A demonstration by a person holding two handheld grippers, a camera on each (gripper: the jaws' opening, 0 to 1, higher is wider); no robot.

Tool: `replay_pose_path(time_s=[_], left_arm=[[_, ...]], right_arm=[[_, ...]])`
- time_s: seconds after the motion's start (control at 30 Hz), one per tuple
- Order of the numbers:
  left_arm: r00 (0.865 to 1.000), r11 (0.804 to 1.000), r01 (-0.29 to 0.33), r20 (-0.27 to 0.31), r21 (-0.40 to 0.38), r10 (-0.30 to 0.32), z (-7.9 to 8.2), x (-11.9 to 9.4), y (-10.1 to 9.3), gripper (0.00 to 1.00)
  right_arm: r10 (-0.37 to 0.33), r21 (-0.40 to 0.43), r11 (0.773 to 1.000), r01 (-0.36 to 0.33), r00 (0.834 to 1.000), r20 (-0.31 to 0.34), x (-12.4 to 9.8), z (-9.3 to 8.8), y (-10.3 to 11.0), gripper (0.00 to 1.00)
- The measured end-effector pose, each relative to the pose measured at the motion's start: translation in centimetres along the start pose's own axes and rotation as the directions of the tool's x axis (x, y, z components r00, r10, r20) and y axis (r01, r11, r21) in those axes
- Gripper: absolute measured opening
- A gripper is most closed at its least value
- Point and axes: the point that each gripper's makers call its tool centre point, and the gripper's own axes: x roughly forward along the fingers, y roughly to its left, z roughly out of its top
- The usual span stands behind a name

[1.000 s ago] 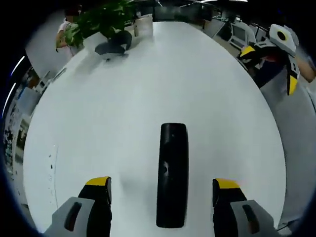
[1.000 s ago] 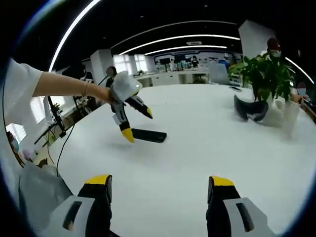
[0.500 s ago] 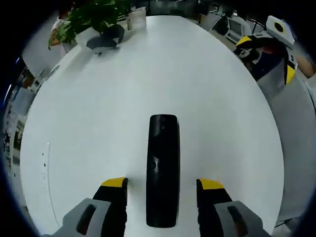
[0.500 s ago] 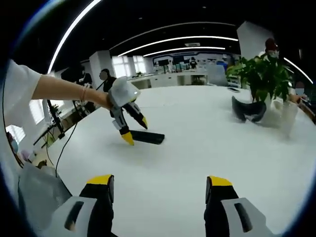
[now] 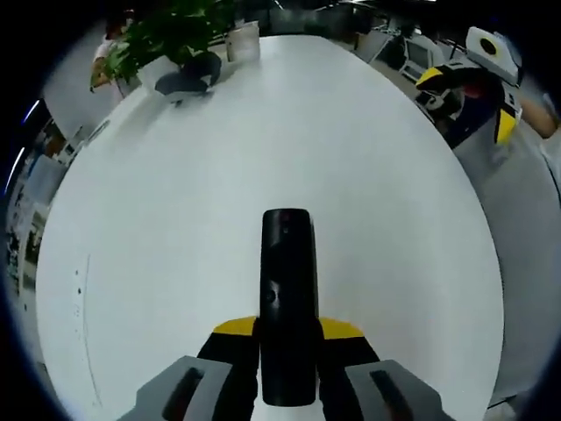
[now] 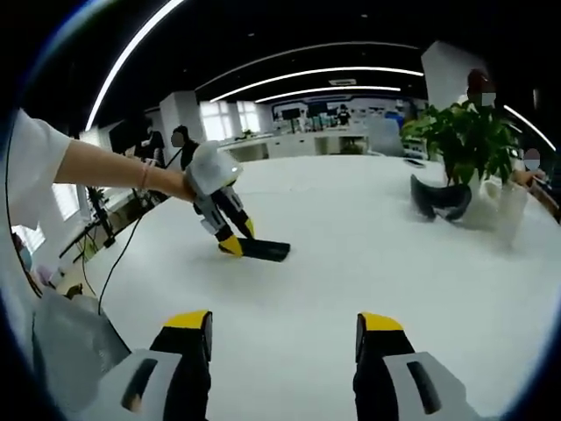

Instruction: Press the specified remote control buttons in sequence, fully releasing each button before pressing the next.

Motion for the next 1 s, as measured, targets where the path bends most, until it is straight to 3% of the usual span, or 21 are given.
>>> replay_pose_path(time_s=[0.53,1.0], left_arm=[[0.996,0.999,-0.008,0.091,-0.048,0.012,-0.4,-0.4,-4.7,0.22],[0.988,0.994,-0.016,0.148,-0.107,0.032,-1.3,-0.9,-11.7,0.22]], right_arm=[[0.039,-0.031,0.999,-0.04,0.999,-0.025,0.2,-0.2,0.9,0.58],[0.09,-0.098,0.991,-0.096,0.994,-0.061,0.2,-0.6,2.4,0.52]])
